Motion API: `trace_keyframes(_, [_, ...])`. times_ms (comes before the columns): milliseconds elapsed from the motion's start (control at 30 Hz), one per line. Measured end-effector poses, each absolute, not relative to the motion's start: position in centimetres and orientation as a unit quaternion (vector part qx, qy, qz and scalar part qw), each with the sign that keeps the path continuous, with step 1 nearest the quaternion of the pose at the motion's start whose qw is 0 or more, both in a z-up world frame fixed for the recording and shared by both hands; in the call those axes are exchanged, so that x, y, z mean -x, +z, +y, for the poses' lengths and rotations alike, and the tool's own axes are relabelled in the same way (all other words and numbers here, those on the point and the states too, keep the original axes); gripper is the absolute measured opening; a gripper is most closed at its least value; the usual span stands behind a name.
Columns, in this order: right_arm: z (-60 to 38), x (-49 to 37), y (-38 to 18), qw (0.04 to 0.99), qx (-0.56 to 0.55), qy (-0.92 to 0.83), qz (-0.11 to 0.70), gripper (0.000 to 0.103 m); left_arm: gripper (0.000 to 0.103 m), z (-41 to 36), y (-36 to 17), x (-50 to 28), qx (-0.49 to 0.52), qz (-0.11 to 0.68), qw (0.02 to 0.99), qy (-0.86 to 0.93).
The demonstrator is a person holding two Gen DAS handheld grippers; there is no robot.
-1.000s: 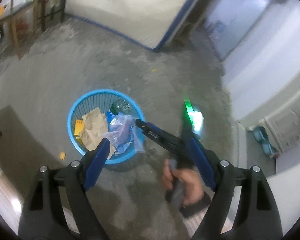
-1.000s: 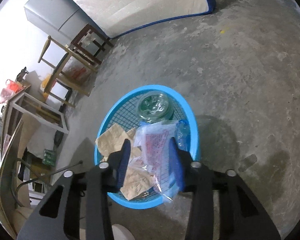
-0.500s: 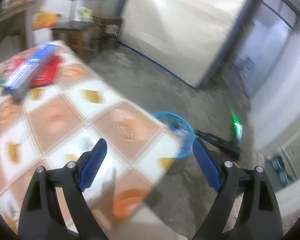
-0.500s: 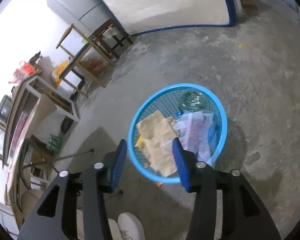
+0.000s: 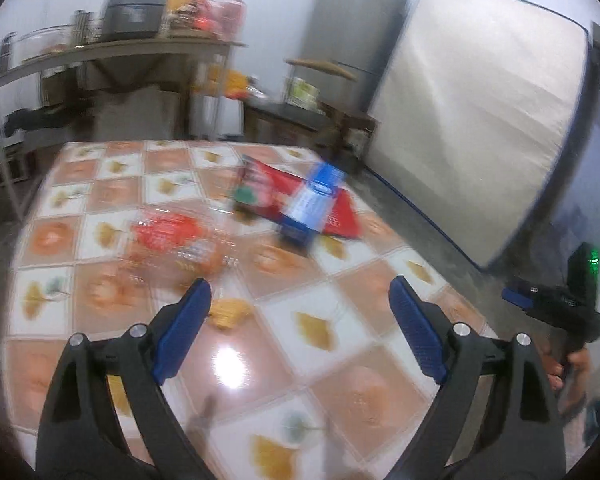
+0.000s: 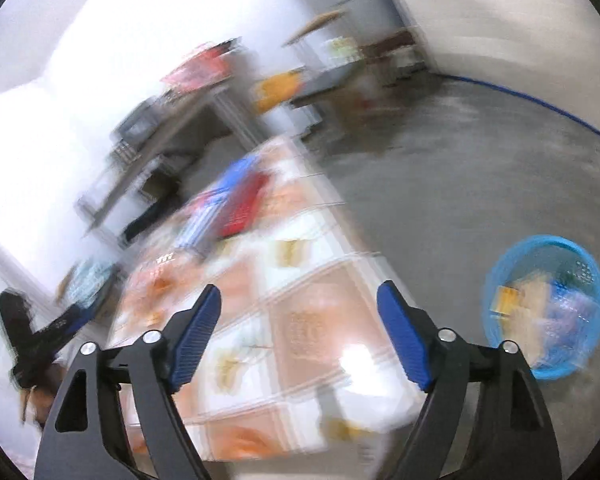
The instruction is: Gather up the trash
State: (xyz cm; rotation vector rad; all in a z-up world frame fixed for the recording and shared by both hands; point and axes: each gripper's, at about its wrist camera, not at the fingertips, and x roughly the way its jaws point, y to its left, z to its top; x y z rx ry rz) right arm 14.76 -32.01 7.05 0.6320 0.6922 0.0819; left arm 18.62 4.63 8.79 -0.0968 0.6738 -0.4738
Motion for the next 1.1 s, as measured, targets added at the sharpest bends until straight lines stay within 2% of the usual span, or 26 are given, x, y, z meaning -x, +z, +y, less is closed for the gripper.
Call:
trace_keyframes(167, [-23.7, -20.9, 7.5, 0.871, -0.278, 0.133, 0.383, 0.079, 0.088, 8.4, 8.0, -22.7, 0.026, 0.329, 0.925, -0.19])
trace_keyframes(367, [-17.5, -23.5, 6.6, 0.845, -0.263, 0.181, 0.428, 0.079, 0.088, 9.4, 4.5, -28.5, 0.014, 0.379, 0.909, -0.173])
trace_keyframes(567, [-17.1, -23.0, 5.5, 0.836, -0.253, 0.171, 0.456, 0.079, 0.088, 9.6, 1.3, -32.1, 0.03, 0.431, 0.883, -0.184])
trace_keyframes(867, [-17.8, -23.7, 3.8, 0.824, -0.269, 0.158, 0.473, 0.079, 0.088, 11.8, 2.2, -30.3, 0.099, 0.411, 0.881, -0.213])
trace_keyframes(1100, [-16.6, -25.3, 3.8, 0.82, -0.263, 0.182, 0.475, 0.079, 0.088, 11.9, 1.6, -31.7, 0.113, 0.432, 0.873, -0.195])
